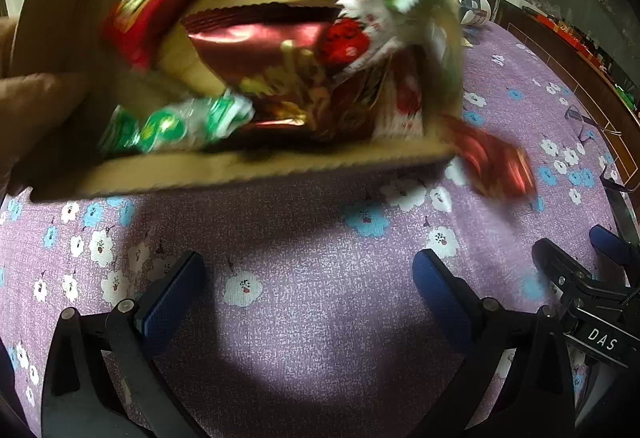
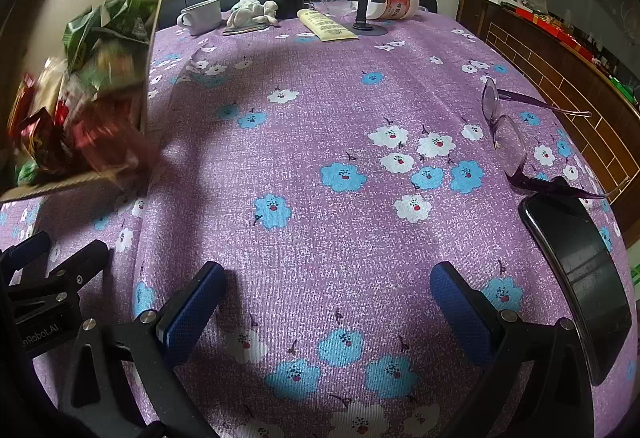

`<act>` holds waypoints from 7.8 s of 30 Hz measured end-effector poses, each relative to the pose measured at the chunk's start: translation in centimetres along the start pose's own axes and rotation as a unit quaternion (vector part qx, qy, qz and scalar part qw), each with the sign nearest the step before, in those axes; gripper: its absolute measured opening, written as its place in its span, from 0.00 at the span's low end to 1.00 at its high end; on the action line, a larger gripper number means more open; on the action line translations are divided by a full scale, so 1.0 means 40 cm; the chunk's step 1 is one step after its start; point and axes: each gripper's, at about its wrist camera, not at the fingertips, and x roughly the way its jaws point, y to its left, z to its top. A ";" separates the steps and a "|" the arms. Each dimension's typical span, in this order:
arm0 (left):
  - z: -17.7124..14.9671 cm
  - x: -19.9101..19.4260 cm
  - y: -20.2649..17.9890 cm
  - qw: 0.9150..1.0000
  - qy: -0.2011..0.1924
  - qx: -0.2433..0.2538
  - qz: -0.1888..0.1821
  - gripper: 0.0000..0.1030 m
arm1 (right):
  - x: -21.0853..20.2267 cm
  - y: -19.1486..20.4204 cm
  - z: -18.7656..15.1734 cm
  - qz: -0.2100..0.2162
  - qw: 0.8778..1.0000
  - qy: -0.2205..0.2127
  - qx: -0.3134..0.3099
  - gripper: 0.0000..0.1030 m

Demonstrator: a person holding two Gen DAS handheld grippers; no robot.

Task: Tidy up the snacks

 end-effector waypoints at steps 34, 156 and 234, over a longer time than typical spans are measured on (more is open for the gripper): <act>0.019 0.013 -0.021 1.000 0.000 0.000 0.000 1.00 | -0.002 0.002 -0.001 0.000 1.000 0.000 0.000 1.00; 0.006 -0.171 0.124 0.992 -0.026 0.037 -0.120 0.16 | -0.149 -0.025 -0.025 0.187 0.975 -0.119 0.010 0.47; 0.133 0.005 0.740 0.988 0.031 -0.149 -0.020 0.18 | 0.096 0.962 0.216 0.297 0.931 0.117 -0.178 0.30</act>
